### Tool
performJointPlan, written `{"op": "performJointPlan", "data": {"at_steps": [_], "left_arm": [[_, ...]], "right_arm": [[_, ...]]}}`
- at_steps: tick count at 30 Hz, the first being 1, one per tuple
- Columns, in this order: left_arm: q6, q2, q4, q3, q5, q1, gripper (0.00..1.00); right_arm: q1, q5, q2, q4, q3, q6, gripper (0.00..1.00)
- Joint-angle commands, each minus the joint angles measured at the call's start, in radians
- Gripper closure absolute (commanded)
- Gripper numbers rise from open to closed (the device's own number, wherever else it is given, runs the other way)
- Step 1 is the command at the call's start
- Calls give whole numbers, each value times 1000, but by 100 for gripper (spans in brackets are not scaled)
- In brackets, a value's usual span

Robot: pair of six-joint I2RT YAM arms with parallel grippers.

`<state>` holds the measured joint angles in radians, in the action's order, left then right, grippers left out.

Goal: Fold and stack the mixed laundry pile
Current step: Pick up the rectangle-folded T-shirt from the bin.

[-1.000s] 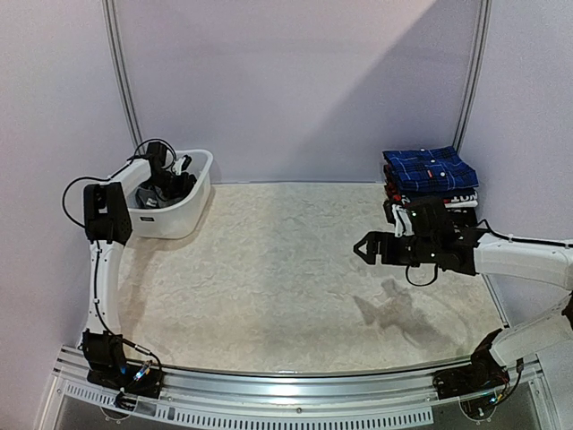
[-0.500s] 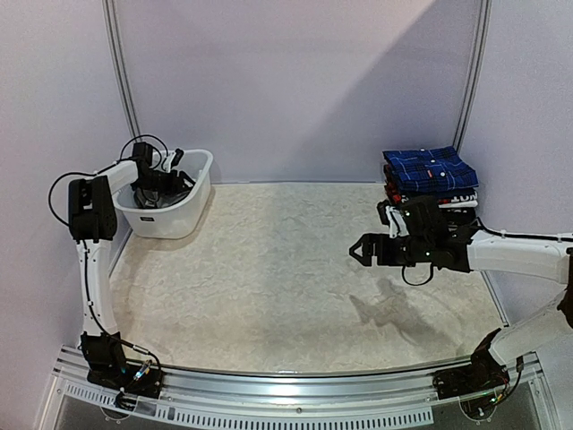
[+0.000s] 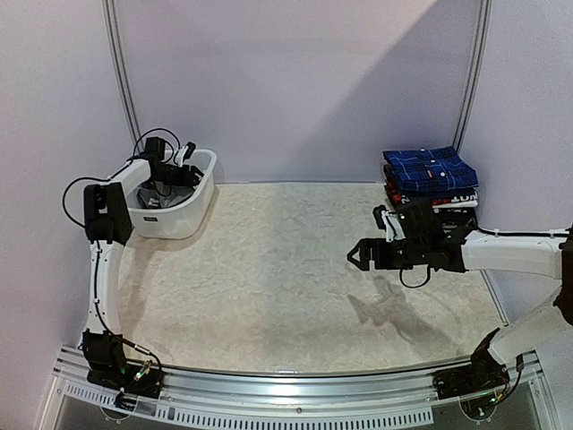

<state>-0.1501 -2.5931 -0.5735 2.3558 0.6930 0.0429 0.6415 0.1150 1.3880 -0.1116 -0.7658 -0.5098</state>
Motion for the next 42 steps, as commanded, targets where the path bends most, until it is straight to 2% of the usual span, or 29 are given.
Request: {"op": "performJointPlan", "data": {"at_steps": [1, 6, 9, 10, 13, 14, 18, 23, 28, 42], "left_arm": [[-27, -84, -100, 87, -74, -30, 46], [-38, -98, -111, 118, -150, -40, 48], [-43, -99, -108, 127, -174, -39, 55], [-44, -99, -106, 128, -172, -58, 60], [-40, -93, -77, 115, -166, -64, 95], [-27, -89, -61, 107, -165, -64, 100], [33, -43, 26, 55, -93, -62, 100], [144, 91, 193, -111, -56, -43, 100], [179, 260, 275, -257, -188, -43, 100], [209, 574, 383, -434, -298, -43, 100]], "right_arm": [[10, 14, 26, 12, -24, 18, 1], [10, 36, 67, 19, -43, 23, 1], [10, 49, 85, 25, -52, 28, 1], [10, 50, 89, 27, -55, 28, 1], [10, 51, 101, 29, -59, 28, 1], [10, 52, 104, 29, -59, 28, 1], [10, 51, 105, 25, -58, 28, 1], [10, 49, 96, 17, -56, 28, 1], [10, 52, 91, 19, -56, 26, 1], [13, 55, 80, 18, -61, 24, 1]]}}
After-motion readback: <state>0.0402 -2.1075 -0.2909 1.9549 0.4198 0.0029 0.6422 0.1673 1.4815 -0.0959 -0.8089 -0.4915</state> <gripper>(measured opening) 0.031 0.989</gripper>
